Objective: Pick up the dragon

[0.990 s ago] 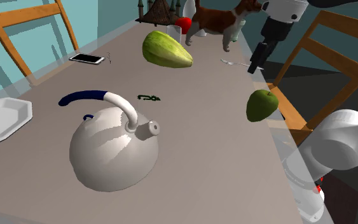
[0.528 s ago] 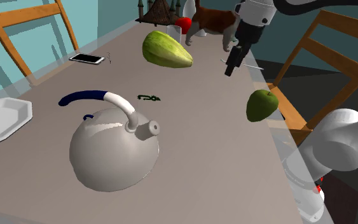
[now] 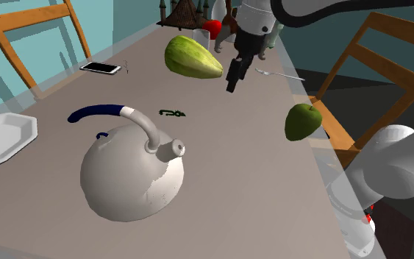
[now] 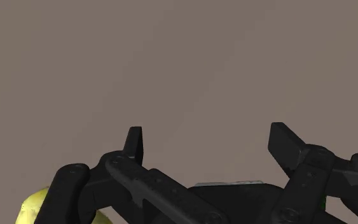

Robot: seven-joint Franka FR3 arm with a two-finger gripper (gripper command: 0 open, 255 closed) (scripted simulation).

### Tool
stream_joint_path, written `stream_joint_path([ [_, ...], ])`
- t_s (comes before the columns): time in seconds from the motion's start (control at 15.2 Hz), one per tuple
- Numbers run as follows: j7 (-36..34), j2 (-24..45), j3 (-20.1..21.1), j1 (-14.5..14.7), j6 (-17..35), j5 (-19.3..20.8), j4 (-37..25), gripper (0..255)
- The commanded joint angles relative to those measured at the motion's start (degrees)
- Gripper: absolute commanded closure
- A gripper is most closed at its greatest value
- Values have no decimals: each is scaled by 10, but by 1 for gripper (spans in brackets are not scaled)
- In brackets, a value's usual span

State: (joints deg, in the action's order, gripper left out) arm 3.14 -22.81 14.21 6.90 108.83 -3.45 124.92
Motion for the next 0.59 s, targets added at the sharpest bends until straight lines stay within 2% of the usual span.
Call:
stream_joint_path([
  [0.0, -3, 32, 15, 6, 15, 6, -21, 0],
  [0.53, -34, 173, 77, 32, 48, 58, -136, 0],
])
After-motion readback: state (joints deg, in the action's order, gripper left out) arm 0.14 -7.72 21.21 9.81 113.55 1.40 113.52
